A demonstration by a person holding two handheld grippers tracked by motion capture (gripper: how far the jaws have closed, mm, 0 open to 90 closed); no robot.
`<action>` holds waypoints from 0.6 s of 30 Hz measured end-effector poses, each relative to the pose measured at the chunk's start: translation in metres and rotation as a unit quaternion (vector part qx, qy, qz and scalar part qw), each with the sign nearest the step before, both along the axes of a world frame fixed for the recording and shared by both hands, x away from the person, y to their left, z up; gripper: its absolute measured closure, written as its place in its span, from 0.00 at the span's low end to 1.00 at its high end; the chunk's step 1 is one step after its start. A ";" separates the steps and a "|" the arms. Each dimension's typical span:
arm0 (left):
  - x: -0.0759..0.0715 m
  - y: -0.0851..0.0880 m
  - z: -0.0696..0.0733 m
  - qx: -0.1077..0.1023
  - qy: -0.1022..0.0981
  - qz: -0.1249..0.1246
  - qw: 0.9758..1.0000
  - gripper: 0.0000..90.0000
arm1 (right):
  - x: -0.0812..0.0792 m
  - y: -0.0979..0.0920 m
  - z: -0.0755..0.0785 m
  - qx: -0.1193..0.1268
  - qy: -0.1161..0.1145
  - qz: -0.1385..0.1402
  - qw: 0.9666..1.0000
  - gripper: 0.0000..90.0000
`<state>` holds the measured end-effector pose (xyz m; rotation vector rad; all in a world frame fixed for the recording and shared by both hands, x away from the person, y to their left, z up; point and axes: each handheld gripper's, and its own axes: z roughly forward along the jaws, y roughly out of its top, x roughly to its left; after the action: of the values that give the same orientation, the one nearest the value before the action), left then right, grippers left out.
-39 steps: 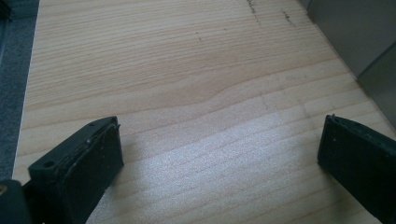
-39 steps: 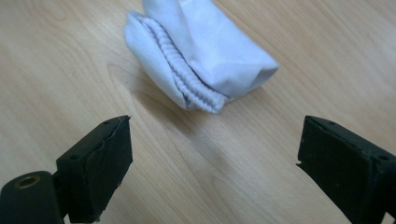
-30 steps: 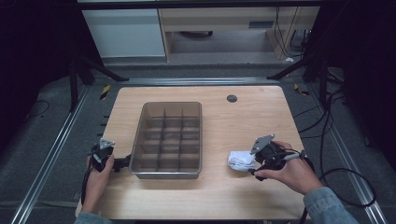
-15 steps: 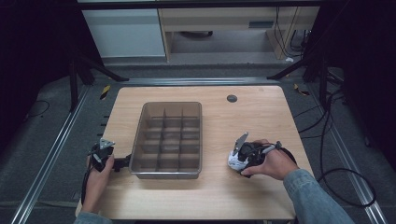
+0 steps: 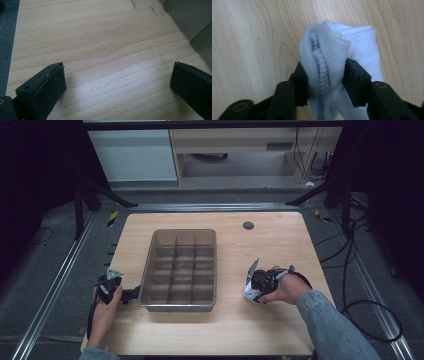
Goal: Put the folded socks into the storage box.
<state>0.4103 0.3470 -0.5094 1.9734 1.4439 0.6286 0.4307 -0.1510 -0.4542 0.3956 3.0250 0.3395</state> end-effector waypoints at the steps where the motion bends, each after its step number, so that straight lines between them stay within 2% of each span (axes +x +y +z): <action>1: 0.000 0.000 0.000 0.000 0.000 0.000 1.000 0.00 | 0.002 0.000 0.000 -0.001 0.003 0.002 1.000 0.69; 3: 0.000 0.000 0.000 0.000 0.000 0.000 1.000 0.00 | 0.006 0.001 0.001 -0.001 0.017 0.004 1.000 0.75; 11: 0.000 0.000 0.000 0.000 0.000 0.001 1.000 0.00 | 0.008 -0.002 0.001 0.012 0.021 0.005 1.000 0.78; 15: -0.002 -0.001 0.000 0.002 -0.001 0.003 1.000 0.00 | 0.003 -0.002 0.001 0.015 0.007 0.006 1.000 0.79; 17: -0.003 -0.001 0.000 0.001 -0.001 0.001 1.000 0.00 | 0.002 -0.003 0.004 0.021 0.002 -0.005 1.000 0.79; 18: -0.003 -0.001 0.000 0.001 -0.002 0.002 1.000 0.00 | 0.001 -0.006 0.012 0.035 -0.005 -0.015 0.999 0.79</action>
<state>0.4074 0.3457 -0.5095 1.9702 1.4449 0.6348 0.4319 -0.1571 -0.4425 0.4433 3.0015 0.4439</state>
